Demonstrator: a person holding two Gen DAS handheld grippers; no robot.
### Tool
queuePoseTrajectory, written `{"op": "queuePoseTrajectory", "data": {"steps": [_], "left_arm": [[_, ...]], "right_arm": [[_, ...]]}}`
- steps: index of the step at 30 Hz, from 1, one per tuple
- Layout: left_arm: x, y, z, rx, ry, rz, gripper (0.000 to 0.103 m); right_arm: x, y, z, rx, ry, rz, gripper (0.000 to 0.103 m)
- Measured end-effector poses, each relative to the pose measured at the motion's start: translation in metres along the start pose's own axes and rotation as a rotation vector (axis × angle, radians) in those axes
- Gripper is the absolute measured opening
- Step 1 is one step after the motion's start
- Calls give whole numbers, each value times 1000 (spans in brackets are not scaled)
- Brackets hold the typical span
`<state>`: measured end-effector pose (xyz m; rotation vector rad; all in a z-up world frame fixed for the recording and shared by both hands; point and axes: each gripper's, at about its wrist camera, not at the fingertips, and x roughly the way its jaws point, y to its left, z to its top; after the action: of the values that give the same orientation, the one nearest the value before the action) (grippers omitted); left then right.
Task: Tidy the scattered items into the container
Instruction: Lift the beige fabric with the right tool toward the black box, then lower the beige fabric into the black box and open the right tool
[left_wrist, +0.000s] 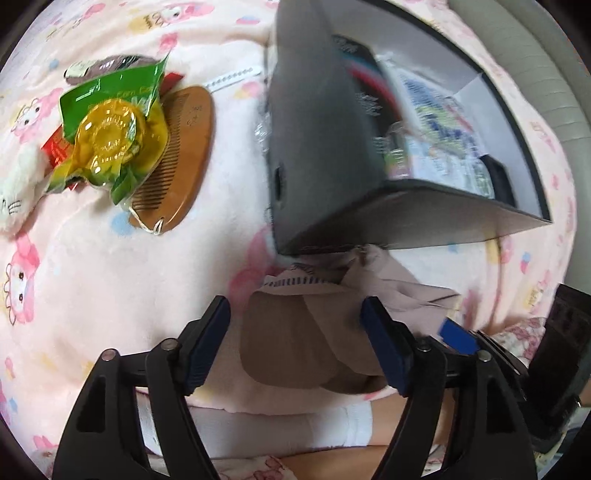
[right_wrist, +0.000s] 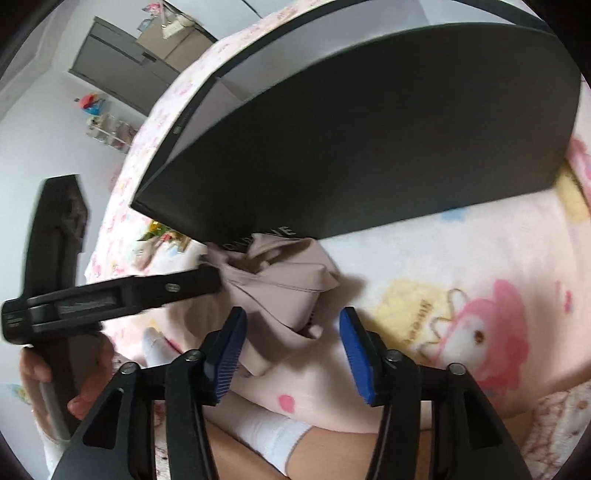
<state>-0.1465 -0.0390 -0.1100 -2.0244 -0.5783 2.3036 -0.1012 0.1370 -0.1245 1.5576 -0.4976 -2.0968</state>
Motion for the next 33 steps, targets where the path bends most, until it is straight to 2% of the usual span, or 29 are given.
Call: {"op": "queuePoseTrajectory", "data": {"steps": [3, 5, 7, 8, 10, 11, 12, 13, 16, 17, 19, 20, 21, 23, 25, 26, 27, 30, 33], "left_arm": [[9, -1, 1, -1, 28, -4, 79], [11, -1, 1, 4, 45, -40, 78], [8, -1, 0, 4, 46, -97, 69], [5, 0, -1, 4, 41, -122, 68], [-1, 3, -4, -3, 25, -180, 59], [-3, 4, -4, -6, 25, -207, 58], [-5, 6, -5, -12, 22, -222, 56], [-6, 7, -5, -17, 15, -206, 56], [-3, 13, -4, -37, 17, -125, 57], [-2, 16, -6, -41, 28, -118, 58], [1, 16, -7, -26, 42, -110, 59], [1, 13, -8, -7, 44, -106, 59], [0, 9, -10, 22, 44, -105, 57], [-2, 3, -14, 66, 43, -126, 43], [-10, -3, -18, 114, 13, -151, 28], [-16, -6, -21, 135, -5, -161, 24], [-25, -10, -24, 166, -30, -204, 20], [-57, -22, -39, 270, -121, -294, 20], [-81, -42, -35, 348, -192, -382, 15]], "right_arm": [[10, 0, 1, -5, -9, 37, 51], [14, 3, 1, -17, -14, 54, 51], [12, 8, 0, -50, -22, 46, 32], [9, 10, 0, -61, -30, 45, 24], [-3, 10, 0, -59, -77, 50, 22], [-8, 9, 0, -54, -101, 49, 21], [-14, 8, 1, -48, -126, 45, 21], [-19, 5, 1, -36, -149, 45, 21], [-16, -8, 2, 14, -126, 75, 21], [-11, -10, 2, 28, -97, 78, 23], [3, -11, 1, 37, -23, 65, 37], [6, -11, 0, 30, 6, 64, 42], [9, -8, -2, 9, 18, 70, 42], [12, 3, -4, -57, 16, 68, 41], [11, 11, -7, -98, 11, 38, 23], [8, 12, -8, -105, 5, 34, 16], [3, 11, -8, -102, -5, 43, 14], [-23, 20, -9, -124, -67, 38, 13], [-57, 28, 1, -144, -137, 65, 10]]}}
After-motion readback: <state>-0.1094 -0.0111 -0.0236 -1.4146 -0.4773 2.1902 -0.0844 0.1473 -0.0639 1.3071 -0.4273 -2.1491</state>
